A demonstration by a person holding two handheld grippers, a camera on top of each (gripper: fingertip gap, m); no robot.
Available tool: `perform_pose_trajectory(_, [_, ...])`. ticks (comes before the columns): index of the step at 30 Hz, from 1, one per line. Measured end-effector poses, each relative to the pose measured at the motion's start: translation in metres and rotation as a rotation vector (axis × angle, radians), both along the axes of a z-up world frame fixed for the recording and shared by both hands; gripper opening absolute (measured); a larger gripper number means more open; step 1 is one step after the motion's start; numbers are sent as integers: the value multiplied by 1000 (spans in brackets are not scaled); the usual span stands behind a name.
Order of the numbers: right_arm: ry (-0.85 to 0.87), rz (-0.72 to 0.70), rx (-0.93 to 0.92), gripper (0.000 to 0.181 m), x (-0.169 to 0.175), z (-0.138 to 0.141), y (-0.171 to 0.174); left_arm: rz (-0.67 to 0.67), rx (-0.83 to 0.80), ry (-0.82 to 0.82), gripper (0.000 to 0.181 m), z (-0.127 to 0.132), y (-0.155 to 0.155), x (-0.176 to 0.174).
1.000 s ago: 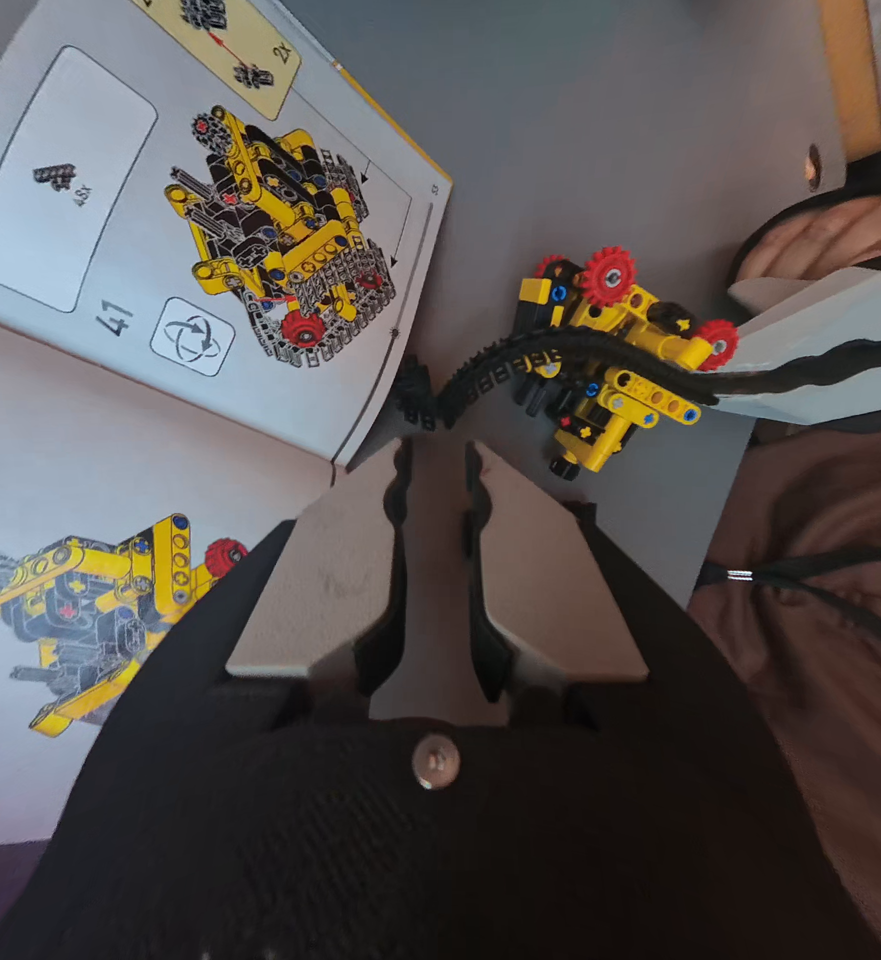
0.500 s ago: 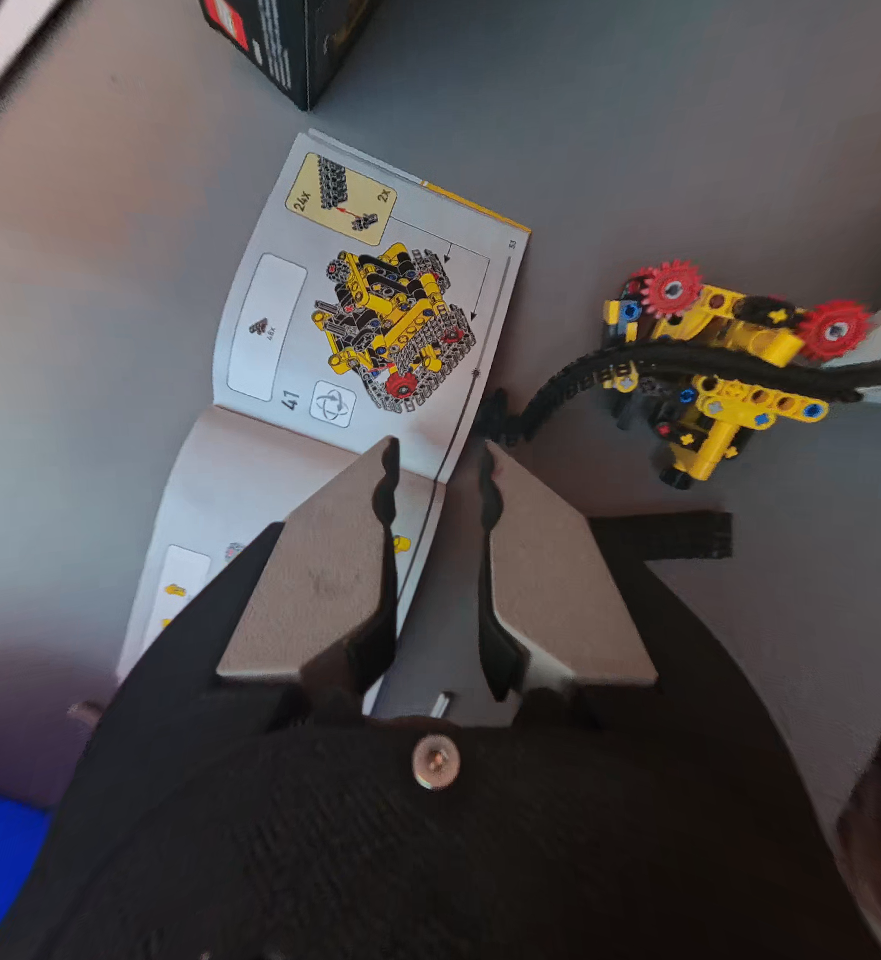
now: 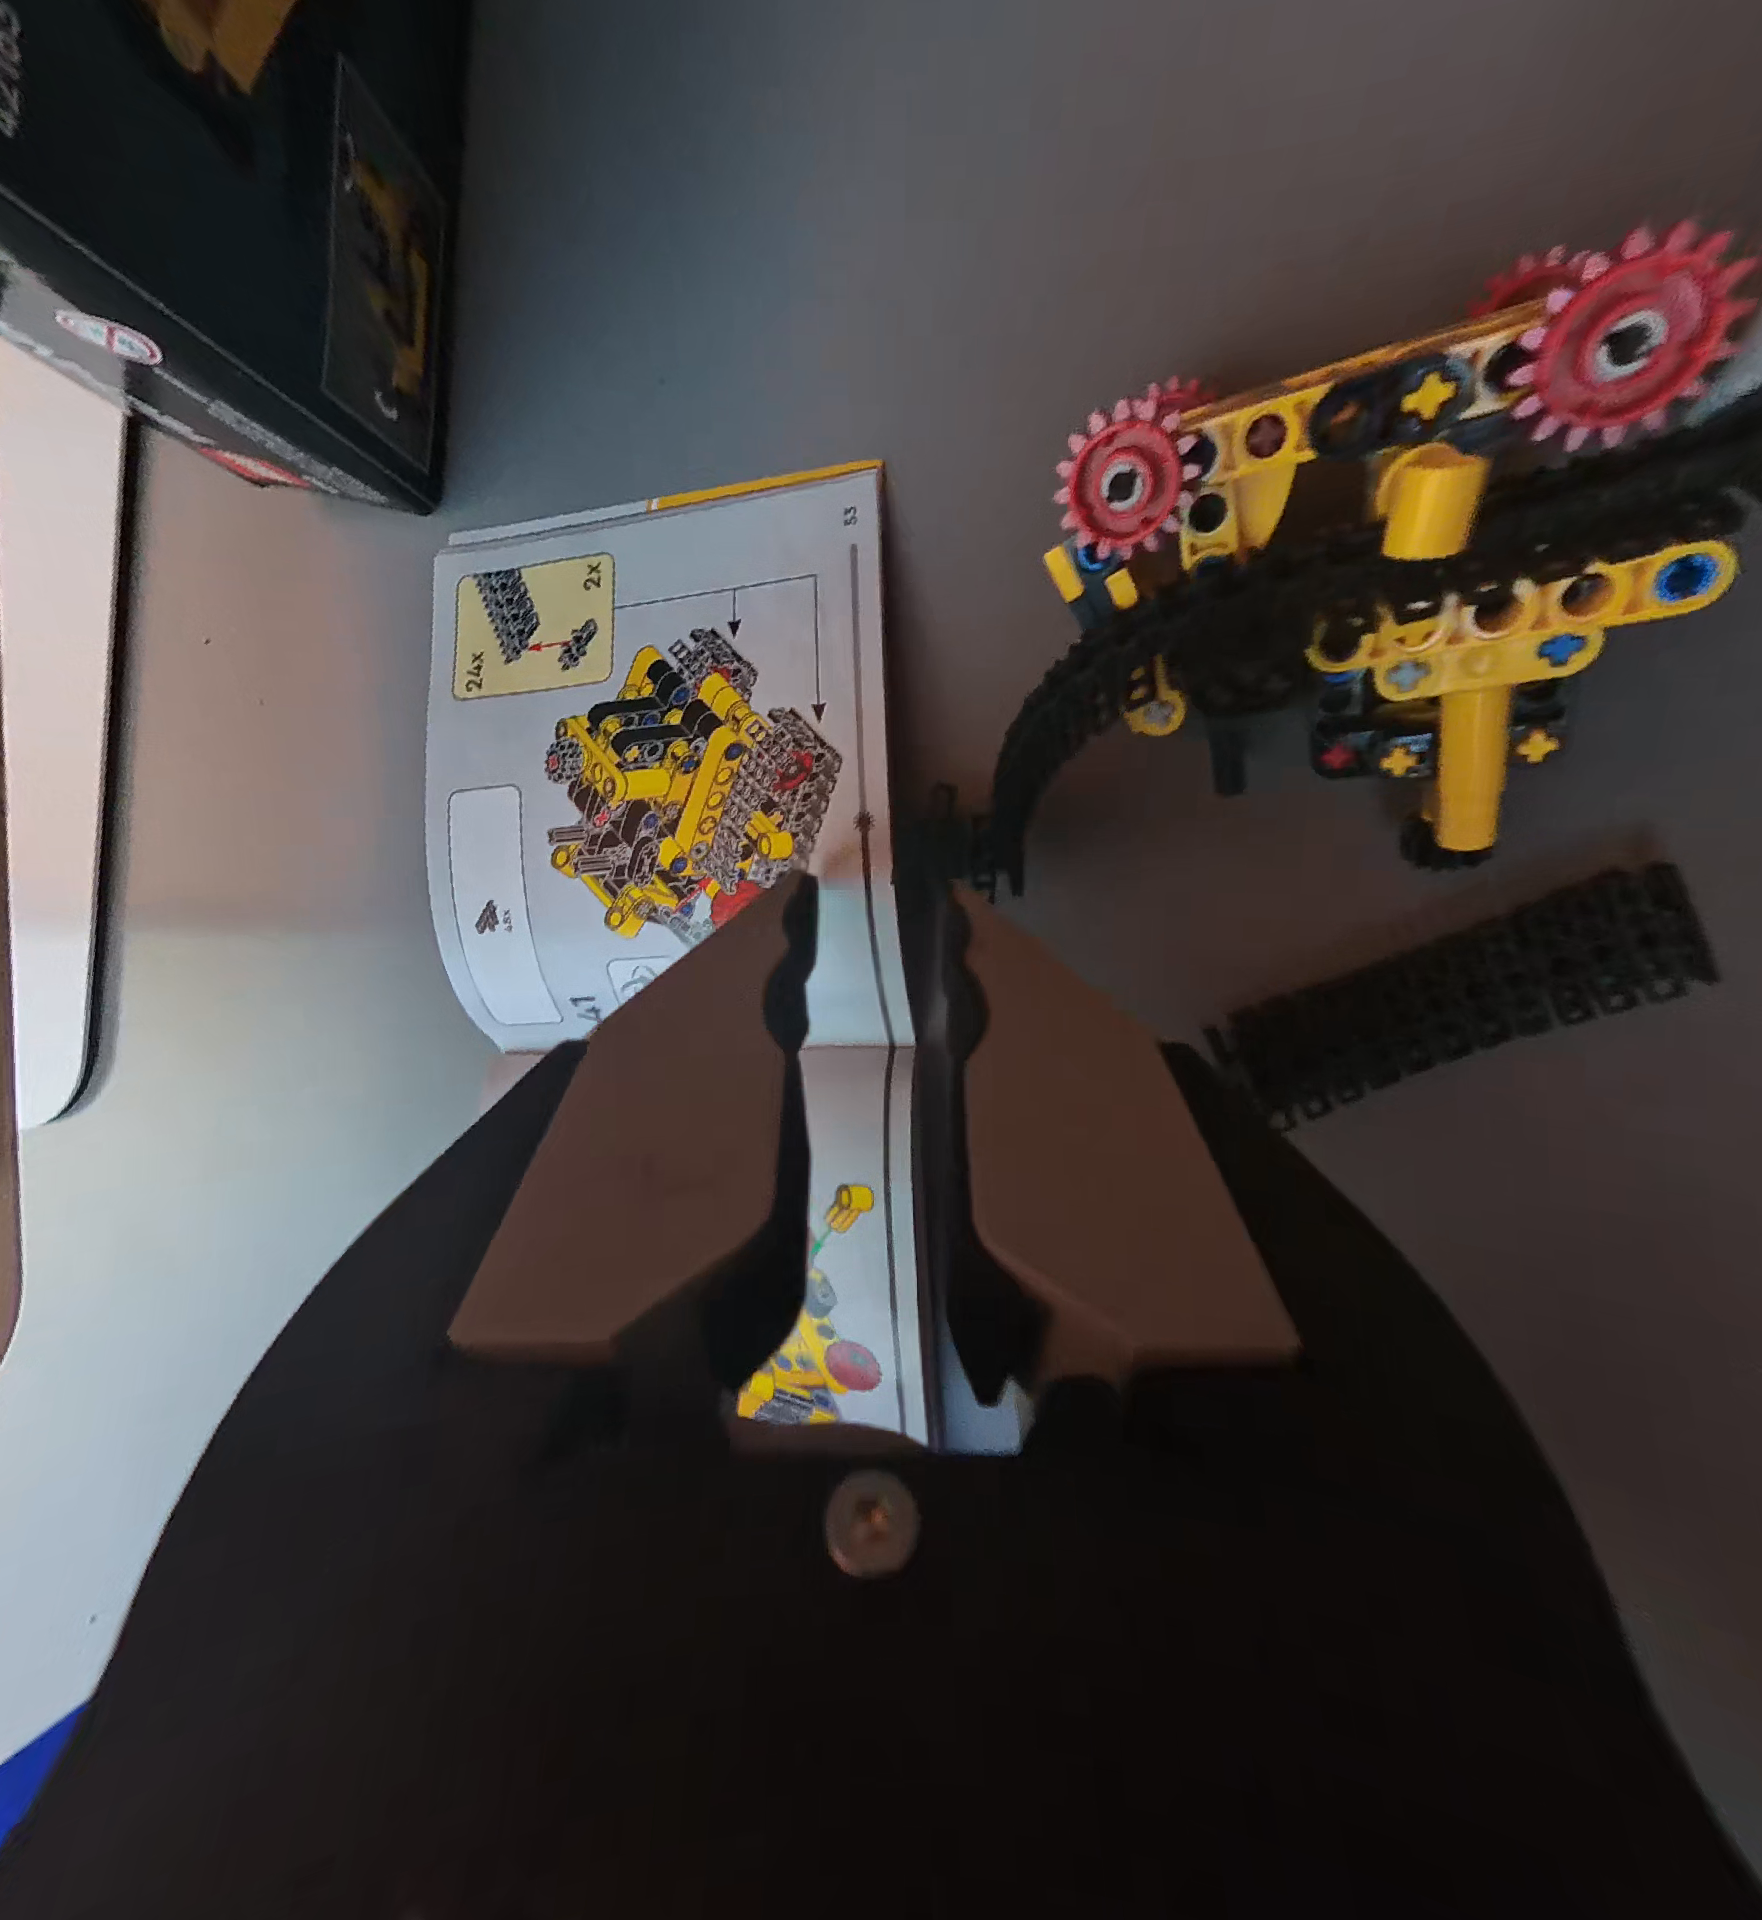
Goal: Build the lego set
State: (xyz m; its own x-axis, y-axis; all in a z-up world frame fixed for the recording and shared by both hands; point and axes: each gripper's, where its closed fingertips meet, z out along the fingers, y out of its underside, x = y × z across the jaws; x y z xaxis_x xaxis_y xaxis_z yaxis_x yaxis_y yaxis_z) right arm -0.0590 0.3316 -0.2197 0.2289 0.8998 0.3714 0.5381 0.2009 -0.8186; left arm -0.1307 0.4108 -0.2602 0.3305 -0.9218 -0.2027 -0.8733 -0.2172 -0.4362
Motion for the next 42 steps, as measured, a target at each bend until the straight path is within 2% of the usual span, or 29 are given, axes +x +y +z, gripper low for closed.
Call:
perform_pose_trajectory(4, [-5, 2, 9, 2, 0, 0, 0, -18, -38, -75, 0, 4, -5, 10])
perform_pose_trajectory(11, [-3, 3, 3, 2, 0, 0, 0, 74, -133, -183, 0, 9, 1, 14])
perform_pose_trajectory(19, [-7, -3, 18, 2, 2, 1, 1, 186, -305, -409, 0, 31, 3, 33])
perform_pose_trajectory(31, [29, -3, 37, 1, 9, 8, 3, 175, -372, -427, 0, 42, 18, 59])
perform_pose_trajectory(42, [46, 3, 36, 2, 13, 11, 2, 137, -406, -438, 0, 53, 19, 72])
